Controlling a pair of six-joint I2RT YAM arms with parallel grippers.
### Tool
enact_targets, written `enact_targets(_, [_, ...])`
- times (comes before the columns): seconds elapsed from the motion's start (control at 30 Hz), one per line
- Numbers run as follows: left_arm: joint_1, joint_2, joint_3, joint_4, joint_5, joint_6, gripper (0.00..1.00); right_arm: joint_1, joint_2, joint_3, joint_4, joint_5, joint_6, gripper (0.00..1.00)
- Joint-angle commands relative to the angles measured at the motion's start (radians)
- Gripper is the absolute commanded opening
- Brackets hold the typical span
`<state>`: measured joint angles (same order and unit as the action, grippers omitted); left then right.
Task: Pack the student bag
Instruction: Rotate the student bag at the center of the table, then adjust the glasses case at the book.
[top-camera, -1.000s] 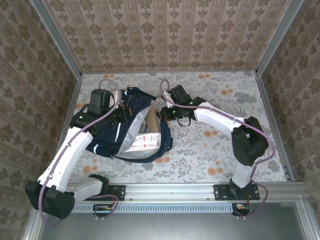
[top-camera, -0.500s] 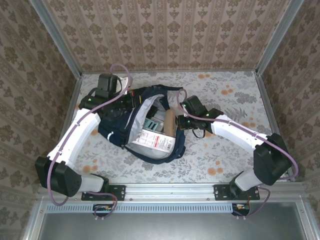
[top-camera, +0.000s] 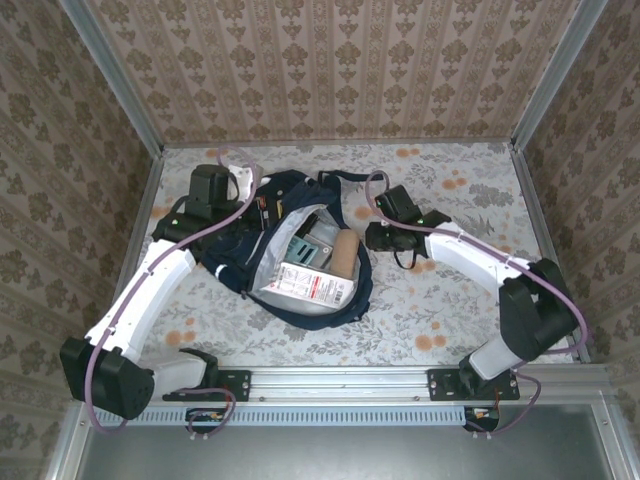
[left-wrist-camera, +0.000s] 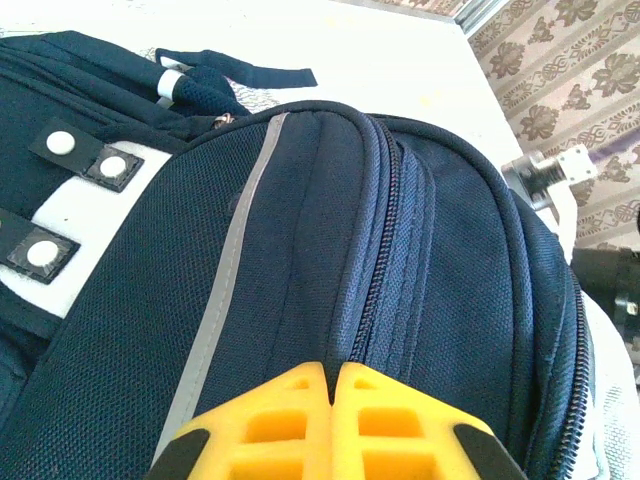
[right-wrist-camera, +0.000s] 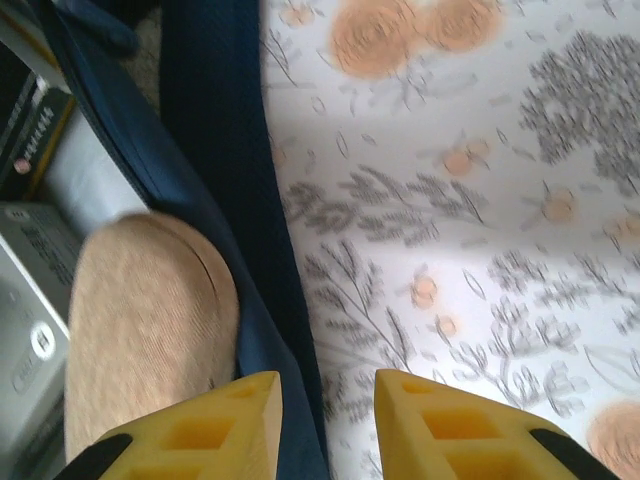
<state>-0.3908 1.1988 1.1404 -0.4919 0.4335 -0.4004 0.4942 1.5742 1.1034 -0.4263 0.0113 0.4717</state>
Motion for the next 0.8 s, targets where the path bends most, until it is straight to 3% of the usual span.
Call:
enact_targets(0.0, [0.007,-0.025,-0.007,0.050,-0.009,-0.002,0.00,0.002,0.092,0.071,-0.009,-0.024,-0.029,0.28])
enact_targets(0.27, [-0.016,-0.008,-0.011,0.054,0.002,0.001,0.00,0.067,0.242,0.182,-0.001,-0.102,-0.042,0.30])
enact_targets(0.4, [-0.033,0.001,-0.019,0.062,0.001,-0.002,0.00,0.120,0.230,0.181,0.038,-0.094,-0.050,0.15])
enact_targets(0.5, [-0.040,0.006,-0.018,0.064,-0.003,-0.002,0.00,0.123,0.225,0.183,0.047,-0.115,-0.053,0.22])
enact_targets(0.57, [-0.040,0.006,-0.018,0.064,-0.004,-0.002,0.00,0.122,0.239,0.212,-0.018,-0.073,-0.056,0.35])
enact_targets(0.77, [-0.040,-0.010,-0.014,0.039,-0.019,0.005,0.00,0.103,0.130,0.138,-0.010,-0.028,-0.041,0.37])
